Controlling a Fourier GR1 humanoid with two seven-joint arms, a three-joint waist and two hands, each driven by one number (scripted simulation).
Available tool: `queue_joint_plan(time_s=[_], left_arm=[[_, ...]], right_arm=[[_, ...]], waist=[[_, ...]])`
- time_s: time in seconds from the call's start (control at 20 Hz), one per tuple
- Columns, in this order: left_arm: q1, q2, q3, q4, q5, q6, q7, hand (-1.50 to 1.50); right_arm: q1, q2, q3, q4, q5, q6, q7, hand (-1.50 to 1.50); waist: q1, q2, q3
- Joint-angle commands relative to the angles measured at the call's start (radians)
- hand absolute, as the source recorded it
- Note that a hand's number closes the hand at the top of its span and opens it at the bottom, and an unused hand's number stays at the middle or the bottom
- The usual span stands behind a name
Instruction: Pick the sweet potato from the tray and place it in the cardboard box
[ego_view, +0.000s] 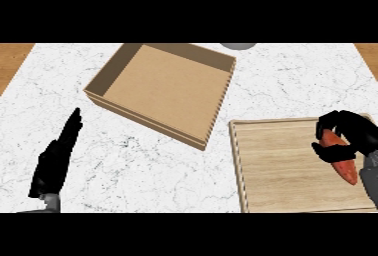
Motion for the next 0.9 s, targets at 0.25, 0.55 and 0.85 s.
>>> queue_joint_plan(time_s=[0.25,0.55,0.85], left_arm=[[-0.077,-0.012,-0.043,0.014,-0.01,-0.032,0.004,0.0],[-0.082,0.025,0.015,0.036,0.017,-0.049,0.001,0.0],[-0.082,-0.041,-0.032,0.021,-0.022,-0.001,0.032,0.0]], right_arm=[[-0.331,-0.007,0.168,0.213,0.176,-0.101,-0.264,1.5],[-0.592,-0.011,0.131,0.495,0.222,-0.204,-0.434,1.5],[-0.695,0.071,0.036,0.67,0.135,-0.299,-0.618,1.5]], waist=[[0.111,0.037,0.004],[0.067,0.02,0.002],[0.043,0.014,0.003]])
